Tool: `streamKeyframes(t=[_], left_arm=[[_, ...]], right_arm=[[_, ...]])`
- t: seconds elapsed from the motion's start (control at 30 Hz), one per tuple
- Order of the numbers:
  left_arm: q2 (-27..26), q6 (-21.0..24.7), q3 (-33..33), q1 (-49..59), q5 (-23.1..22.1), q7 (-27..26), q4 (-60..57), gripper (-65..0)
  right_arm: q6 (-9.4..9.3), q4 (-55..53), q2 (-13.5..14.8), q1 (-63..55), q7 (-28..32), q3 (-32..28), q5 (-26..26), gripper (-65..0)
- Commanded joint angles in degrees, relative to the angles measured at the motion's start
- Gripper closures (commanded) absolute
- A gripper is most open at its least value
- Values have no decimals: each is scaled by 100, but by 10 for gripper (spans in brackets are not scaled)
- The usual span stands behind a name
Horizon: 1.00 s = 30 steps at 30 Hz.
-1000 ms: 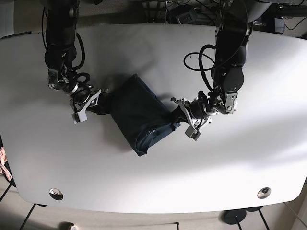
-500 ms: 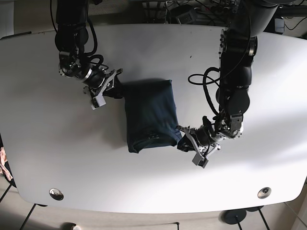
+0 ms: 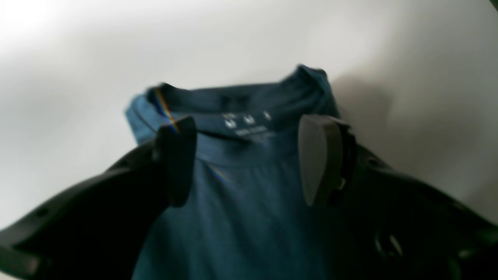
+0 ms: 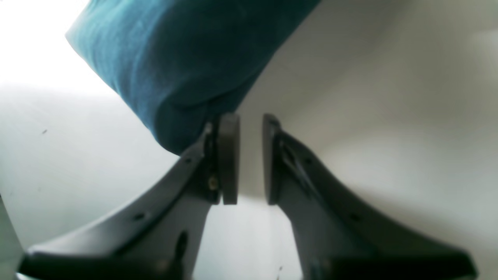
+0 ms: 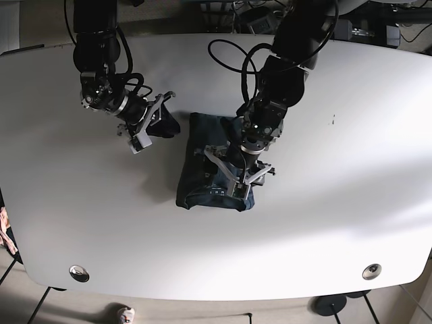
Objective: Fold the T-shirt properly
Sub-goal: 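Grasp the navy bundle with the left gripper and lift it, then carry the navy bundle off the table edge with the left gripper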
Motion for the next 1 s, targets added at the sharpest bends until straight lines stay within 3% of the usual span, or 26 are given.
streamKeyframes(t=[0.03, 0.2, 0.3, 0.47, 0.6, 0.73, 0.87, 1.0], left_arm=[[12, 93, 133, -134, 64, -178, -232, -390], [-102, 85, 169, -46, 55, -196, -1050, -389], [-594, 76, 169, 174, 37, -161, -1023, -389], [-1974, 32, 72, 561, -138, -2, -540, -389], [-2950, -1076, -974, 930, -903, 165, -426, -389], [-3381, -2184, -2310, 1299, -930, 165, -663, -389], [-3882, -3537, -3629, 1370, -385, 121, -1639, -389], [-4155, -4522, -4420, 1326, 64, 42, -2421, -389]], right_arm=[[56, 93, 30, 89, 143, 224, 127, -95], [56, 93, 38, 98, 143, 400, 127, -95], [56, 102, 47, 98, 143, 409, 127, -95], [56, 137, 47, 98, 143, 409, 144, -95], [56, 137, 47, 98, 143, 409, 153, -95], [56, 137, 47, 89, 143, 409, 162, -95], [56, 146, 38, 98, 143, 409, 162, -95], [56, 146, 30, 98, 143, 409, 162, -95]])
